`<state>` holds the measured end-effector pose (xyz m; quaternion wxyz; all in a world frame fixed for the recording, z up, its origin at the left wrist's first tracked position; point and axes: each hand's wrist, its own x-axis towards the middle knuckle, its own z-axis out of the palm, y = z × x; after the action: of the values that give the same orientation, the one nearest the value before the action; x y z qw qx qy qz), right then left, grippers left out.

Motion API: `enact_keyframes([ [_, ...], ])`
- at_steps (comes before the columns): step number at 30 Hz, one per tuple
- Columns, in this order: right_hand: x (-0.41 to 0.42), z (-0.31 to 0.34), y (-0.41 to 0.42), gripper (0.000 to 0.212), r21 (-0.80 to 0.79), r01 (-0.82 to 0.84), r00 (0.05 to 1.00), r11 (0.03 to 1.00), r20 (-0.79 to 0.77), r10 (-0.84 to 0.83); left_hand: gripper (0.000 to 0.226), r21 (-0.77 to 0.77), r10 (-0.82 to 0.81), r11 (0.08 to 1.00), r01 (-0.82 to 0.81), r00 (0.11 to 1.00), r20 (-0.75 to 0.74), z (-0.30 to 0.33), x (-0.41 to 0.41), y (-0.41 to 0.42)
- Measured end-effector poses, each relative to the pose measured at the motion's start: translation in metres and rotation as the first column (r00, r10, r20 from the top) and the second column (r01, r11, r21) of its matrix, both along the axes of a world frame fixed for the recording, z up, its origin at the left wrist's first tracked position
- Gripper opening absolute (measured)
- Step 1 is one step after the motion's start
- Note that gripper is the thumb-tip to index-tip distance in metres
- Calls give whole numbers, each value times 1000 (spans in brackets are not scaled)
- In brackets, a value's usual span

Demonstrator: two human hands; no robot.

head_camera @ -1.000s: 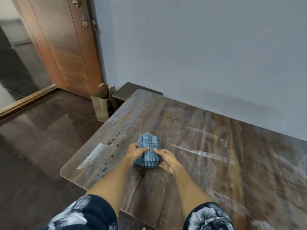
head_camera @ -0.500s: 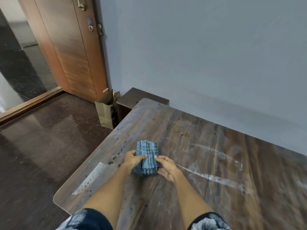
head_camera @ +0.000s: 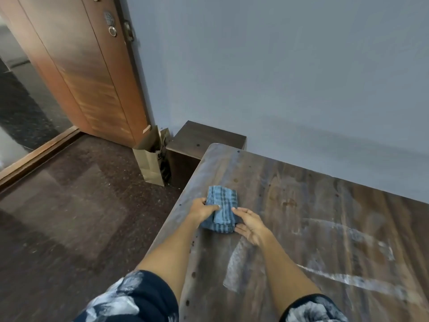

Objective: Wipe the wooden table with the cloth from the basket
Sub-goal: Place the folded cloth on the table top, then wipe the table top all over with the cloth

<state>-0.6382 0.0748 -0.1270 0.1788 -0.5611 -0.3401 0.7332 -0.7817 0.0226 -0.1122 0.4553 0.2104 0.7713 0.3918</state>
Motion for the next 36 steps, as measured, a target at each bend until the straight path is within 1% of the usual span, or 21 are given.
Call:
enact_keyframes([
  [7,-64,-1,56,16,36,68,997,997,41,-70,26,31,-80,996,81,996,-37,-2,-61,65],
  [11,-94,-2,94,14,110,103,992,989,54,-110,26,69,-33,997,36,999,-32,-14,-91,105],
  [14,-115,-6,123,18,215,105,987,971,100,-129,31,110,-12,994,17,999,-41,-20,-107,135],
  [16,-127,-13,138,21,328,78,978,942,159,-136,35,151,-22,988,32,997,-70,-24,-114,151],
  [19,-140,-26,154,27,530,-86,941,844,321,-106,49,175,-76,980,98,988,-131,-37,-123,169],
  [21,-148,-30,157,32,595,-226,887,771,454,-91,56,184,-85,976,116,982,-171,-48,-128,175],
  [22,-153,-31,158,34,602,-313,822,735,560,-108,56,185,-80,975,120,975,-209,-53,-130,177],
  [23,-159,-32,158,35,587,-427,706,688,691,-152,55,179,-76,976,127,960,-270,-56,-132,178],
  [24,-165,-32,157,37,561,-533,571,633,791,-219,53,164,-76,976,141,933,-351,-58,-134,179],
  [25,-171,-34,157,39,546,-605,476,580,832,-287,51,159,-73,975,156,898,-434,-59,-135,178],
  [26,-177,-36,158,42,553,-639,445,534,833,-330,49,177,-60,970,166,871,-487,-62,-137,178],
  [27,-183,-39,159,45,564,-656,453,501,825,-337,47,215,-40,962,166,870,-491,-66,-138,177],
  [29,-196,-47,163,53,535,-718,465,446,845,-264,39,317,22,942,113,920,-392,-74,-137,173],
  [30,-202,-52,165,56,499,-756,450,424,866,-216,34,362,56,929,75,939,-340,-77,-136,170],
  [31,-208,-56,169,59,463,-786,427,410,886,-183,33,404,96,914,36,949,-301,-79,-134,167],
  [33,-219,-63,181,62,431,-800,404,418,901,-157,39,452,149,892,-21,957,-249,-81,-130,162],
  [35,-229,-62,196,60,412,-811,387,415,910,-148,42,474,155,880,-28,960,-232,-81,-128,160],
  [36,-234,-61,203,60,399,-826,376,399,916,-137,44,479,156,877,-21,957,-244,-80,-127,159],
])
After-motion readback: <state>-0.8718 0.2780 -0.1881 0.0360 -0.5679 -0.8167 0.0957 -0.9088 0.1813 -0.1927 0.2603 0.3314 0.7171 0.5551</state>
